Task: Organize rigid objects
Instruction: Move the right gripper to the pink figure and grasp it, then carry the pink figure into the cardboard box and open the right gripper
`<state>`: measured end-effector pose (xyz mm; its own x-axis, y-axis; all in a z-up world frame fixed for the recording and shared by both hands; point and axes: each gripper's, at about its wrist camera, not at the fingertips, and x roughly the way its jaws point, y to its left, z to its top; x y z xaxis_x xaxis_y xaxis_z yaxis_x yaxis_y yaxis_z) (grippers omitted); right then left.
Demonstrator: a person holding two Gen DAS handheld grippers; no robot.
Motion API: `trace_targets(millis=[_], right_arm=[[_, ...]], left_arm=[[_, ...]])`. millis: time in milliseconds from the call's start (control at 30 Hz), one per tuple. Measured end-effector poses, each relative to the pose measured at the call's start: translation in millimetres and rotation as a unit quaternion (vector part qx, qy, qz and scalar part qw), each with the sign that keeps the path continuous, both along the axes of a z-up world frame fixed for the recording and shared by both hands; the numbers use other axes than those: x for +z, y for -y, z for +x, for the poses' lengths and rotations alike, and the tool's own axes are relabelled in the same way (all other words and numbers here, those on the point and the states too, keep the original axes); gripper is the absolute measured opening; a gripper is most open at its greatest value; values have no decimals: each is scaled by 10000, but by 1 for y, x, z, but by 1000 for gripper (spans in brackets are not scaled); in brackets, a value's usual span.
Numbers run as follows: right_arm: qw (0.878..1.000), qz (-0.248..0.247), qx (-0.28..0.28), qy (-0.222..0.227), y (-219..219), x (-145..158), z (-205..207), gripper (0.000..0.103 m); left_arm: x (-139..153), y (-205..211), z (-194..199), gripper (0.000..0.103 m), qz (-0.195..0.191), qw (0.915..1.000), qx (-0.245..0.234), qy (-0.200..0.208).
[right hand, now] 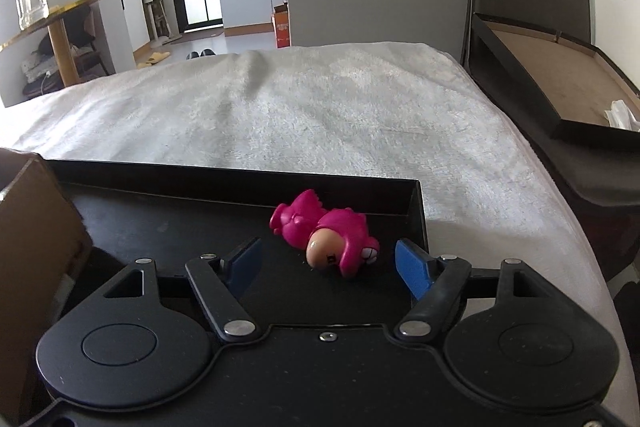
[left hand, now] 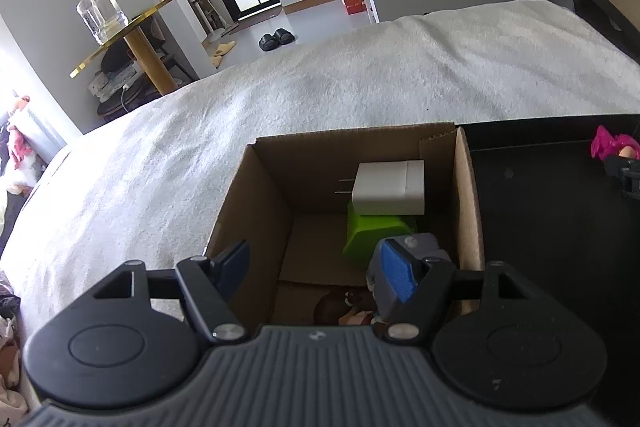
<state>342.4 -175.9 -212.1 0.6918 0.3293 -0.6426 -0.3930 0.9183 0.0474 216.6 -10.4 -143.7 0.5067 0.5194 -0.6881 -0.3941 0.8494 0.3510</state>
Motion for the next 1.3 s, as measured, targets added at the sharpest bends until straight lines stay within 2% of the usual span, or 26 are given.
trace_targets(millis=[167, 300, 633, 1000, 1300], right_arm=[[9999, -133, 66, 37, -4, -6, 9, 72], [9995, -231, 208, -11, -7, -8, 9, 41], [9989, -228, 359, -173, -9, -2, -22, 41], [9990, -182, 212, -352, -6, 5, -49, 41], [9970, 13, 44, -775, -5, 1, -54, 43]], left_arm=[[2, -5, -2, 71, 11, 10000, 26, 6], [1, -9, -4, 72, -33, 10000, 50, 23], [4, -14, -10, 72, -154, 9997, 86, 167], [9, -20, -19, 72, -261, 9992, 94, 300], [8, -24, -20, 72, -347, 9988, 140, 321]])
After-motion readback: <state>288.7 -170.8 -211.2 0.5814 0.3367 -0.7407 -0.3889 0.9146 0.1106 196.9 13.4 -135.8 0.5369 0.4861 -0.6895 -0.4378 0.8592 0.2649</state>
